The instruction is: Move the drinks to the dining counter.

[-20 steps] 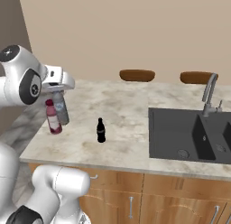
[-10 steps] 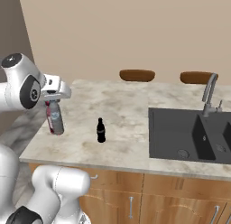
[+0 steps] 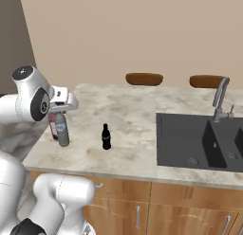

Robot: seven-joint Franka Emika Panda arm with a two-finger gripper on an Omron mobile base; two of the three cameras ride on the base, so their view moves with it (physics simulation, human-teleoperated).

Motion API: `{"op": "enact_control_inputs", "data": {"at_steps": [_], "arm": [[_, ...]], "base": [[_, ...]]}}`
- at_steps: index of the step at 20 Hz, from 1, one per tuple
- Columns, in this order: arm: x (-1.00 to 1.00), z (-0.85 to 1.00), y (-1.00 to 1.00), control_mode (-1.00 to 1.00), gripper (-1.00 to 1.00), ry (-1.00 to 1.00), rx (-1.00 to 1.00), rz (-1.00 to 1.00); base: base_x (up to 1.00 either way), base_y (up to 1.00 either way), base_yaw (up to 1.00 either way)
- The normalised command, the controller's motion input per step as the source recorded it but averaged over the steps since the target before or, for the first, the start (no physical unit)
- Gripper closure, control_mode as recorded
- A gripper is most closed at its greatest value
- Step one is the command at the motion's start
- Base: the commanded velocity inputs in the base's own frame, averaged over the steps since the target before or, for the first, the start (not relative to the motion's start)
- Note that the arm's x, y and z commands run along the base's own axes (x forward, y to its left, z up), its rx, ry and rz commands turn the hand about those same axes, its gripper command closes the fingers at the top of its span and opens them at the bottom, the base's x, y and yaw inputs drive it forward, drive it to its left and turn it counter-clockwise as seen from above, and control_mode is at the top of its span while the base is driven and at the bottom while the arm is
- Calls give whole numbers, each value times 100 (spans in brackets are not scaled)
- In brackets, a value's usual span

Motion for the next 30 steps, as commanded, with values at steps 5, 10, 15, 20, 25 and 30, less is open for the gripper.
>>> {"op": "enact_control_inputs", "data": {"at_steps": [5, 10, 15, 20, 25, 30], "arm": [[53, -42, 0, -100, 100, 0, 0, 0], [43, -34, 0, -100, 100, -1, 0, 0], [17, -26, 0, -100, 100, -2, 0, 0], [5, -19, 0, -100, 100, -4, 0, 0], [1, -28, 0, -100, 100, -6, 3, 0], [14, -34, 0, -100, 100, -4, 5, 0]], "base": [[0, 0, 0], [0, 0, 0], [0, 0, 0], [0, 0, 0], [0, 0, 0], [0, 0, 0]]}}
